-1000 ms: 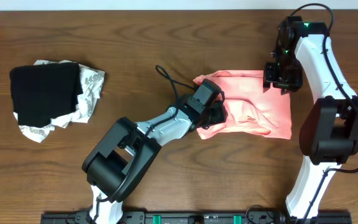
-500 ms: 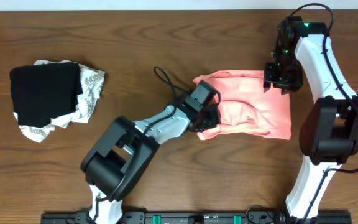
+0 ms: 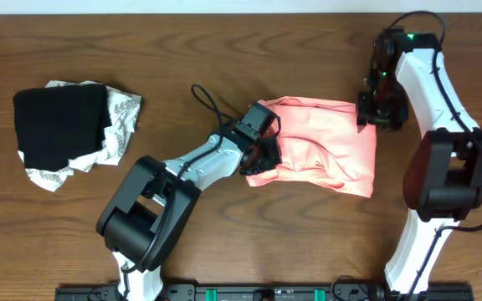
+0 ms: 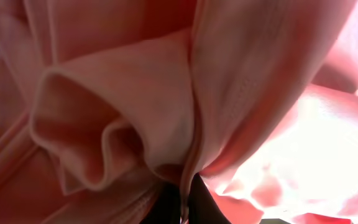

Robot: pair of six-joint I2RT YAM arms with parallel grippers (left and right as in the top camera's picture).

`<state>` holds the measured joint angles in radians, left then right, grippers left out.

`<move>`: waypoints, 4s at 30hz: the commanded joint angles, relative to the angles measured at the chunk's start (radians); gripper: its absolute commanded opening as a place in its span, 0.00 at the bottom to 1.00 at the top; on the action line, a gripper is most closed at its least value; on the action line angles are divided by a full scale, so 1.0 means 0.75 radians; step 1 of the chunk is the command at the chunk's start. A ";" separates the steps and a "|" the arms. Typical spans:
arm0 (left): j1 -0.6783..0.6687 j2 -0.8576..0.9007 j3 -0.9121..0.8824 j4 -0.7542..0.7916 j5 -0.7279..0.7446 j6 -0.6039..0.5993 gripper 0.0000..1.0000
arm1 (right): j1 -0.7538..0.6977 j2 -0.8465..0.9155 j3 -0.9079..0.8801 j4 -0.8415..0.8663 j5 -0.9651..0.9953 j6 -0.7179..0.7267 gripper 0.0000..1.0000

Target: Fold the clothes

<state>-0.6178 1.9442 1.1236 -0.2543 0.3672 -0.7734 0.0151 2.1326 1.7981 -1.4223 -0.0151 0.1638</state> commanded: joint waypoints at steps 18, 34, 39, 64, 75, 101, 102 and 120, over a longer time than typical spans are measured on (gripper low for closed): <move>0.002 -0.040 0.000 0.016 -0.011 0.033 0.40 | -0.006 -0.012 -0.657 0.581 -0.393 -0.050 0.01; -0.053 -0.039 0.000 0.016 -0.012 -0.018 0.28 | -0.004 -0.012 -0.663 0.574 -0.334 -0.049 0.01; -0.055 -0.039 0.000 0.016 -0.026 -0.017 0.06 | -0.004 -0.012 -0.663 0.574 -0.333 -0.049 0.01; 0.115 -0.174 0.001 -0.171 -0.012 0.064 0.06 | -0.004 -0.012 -0.663 0.553 -0.245 -0.024 0.01; 0.149 -0.174 0.001 -0.378 -0.147 0.133 0.06 | -0.004 -0.012 -0.663 0.550 -0.209 -0.005 0.01; 0.084 -0.167 0.079 -0.128 -0.144 0.317 0.06 | -0.002 -0.012 -0.663 0.549 -0.210 -0.005 0.01; 0.072 -0.151 0.079 -0.101 -0.158 0.320 0.06 | -0.001 -0.012 -0.663 0.549 -0.209 -0.005 0.01; 0.092 0.048 0.079 0.028 -0.341 0.591 0.06 | -0.002 -0.012 -0.663 0.533 -0.197 -0.005 0.01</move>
<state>-0.5781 1.9728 1.1717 -0.2211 0.2031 -0.3782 0.0059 2.0598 1.3407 -1.0309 -0.2977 0.1493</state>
